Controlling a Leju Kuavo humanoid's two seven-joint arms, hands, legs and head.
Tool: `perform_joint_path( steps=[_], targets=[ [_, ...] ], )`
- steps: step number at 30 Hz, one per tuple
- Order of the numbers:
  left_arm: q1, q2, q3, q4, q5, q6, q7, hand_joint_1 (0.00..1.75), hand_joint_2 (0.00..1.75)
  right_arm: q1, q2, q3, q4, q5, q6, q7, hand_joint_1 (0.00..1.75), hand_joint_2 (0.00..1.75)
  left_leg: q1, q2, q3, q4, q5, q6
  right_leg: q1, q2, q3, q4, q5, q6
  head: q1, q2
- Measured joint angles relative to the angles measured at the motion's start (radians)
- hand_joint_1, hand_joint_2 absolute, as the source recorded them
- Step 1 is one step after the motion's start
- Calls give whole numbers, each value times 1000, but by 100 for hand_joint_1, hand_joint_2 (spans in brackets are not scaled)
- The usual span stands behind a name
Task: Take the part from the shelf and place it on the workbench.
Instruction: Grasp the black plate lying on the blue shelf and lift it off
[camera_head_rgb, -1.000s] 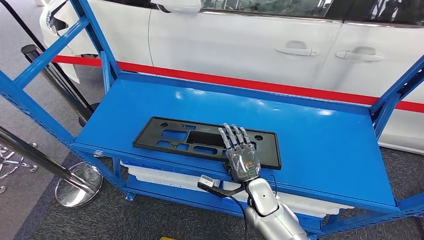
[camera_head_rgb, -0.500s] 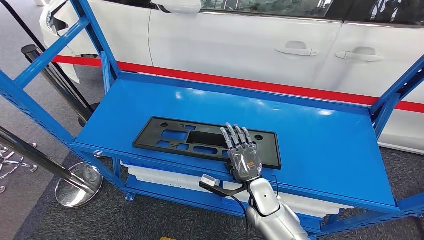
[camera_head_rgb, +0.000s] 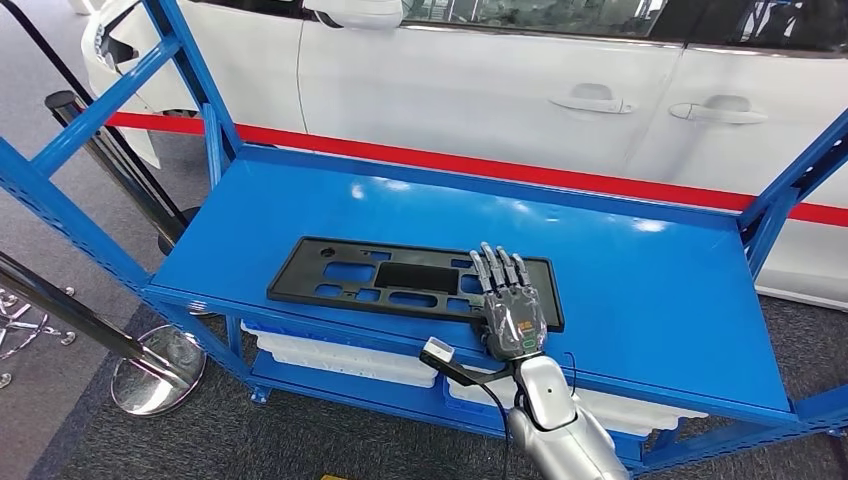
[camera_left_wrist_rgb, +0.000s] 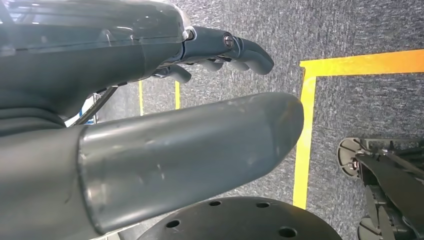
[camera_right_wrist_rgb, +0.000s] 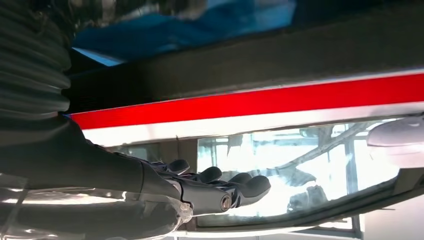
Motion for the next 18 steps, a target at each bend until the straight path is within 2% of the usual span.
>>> perform_joint_path(
  steps=[18],
  targets=[
    [0, 0, 0, 0, -2, 8, -8, 0, 0, 38, -5, -26, -47, -1, -1, -51, 175, 175, 0, 0, 0, 0, 0, 0, 0, 0, 0, 0, 0, 0, 0, 0]
  ],
)
